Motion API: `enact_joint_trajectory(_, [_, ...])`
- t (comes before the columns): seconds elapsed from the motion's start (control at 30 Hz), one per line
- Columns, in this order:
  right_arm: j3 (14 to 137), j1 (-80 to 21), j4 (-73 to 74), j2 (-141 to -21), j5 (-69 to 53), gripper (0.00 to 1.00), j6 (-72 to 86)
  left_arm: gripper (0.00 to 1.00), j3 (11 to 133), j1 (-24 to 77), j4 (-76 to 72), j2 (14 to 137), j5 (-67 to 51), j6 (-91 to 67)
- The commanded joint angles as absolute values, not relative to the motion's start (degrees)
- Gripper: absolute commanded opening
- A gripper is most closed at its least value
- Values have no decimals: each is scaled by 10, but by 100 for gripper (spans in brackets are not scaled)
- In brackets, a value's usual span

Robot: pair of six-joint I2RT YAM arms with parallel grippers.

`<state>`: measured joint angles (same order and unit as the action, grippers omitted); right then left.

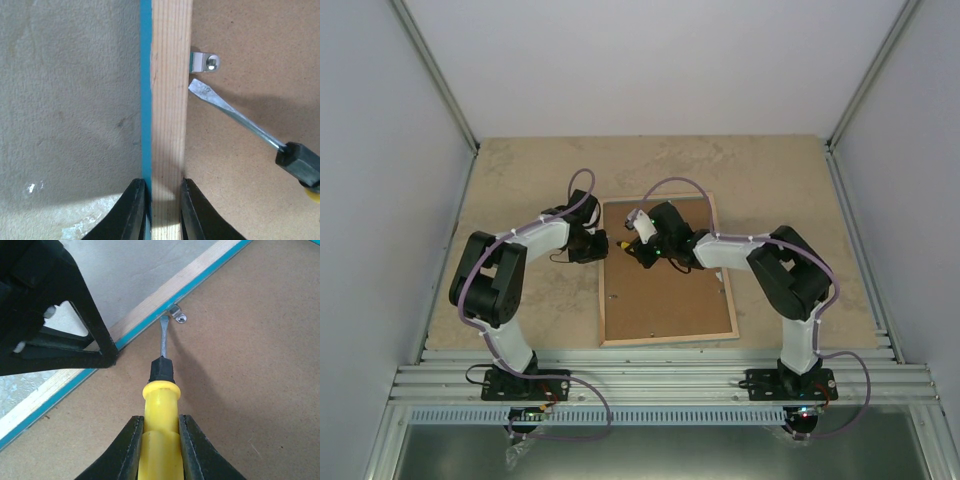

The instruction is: Take the photo out of the frame

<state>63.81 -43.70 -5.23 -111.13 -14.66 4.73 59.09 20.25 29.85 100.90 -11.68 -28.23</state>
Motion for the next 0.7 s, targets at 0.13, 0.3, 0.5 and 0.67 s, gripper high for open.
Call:
enact_joint_trajectory(0.13, [659,-432,-57,-1134,-150,1,44,10,588,203,313,1019,-137,-276])
enact_joint_trajectory(0.3, [664,-431,-60,-1141,-151,1,51,9,585,203,314,1020,-140,-273])
enact_joint_trajectory(0.5, [668,-430,-68,-1144,-130,0,64,5,582,206,314,1019,-143,-272])
enact_joint_trajectory(0.67, [669,-429,-71,-1140,-111,1,71,4,580,207,314,1017,-143,-274])
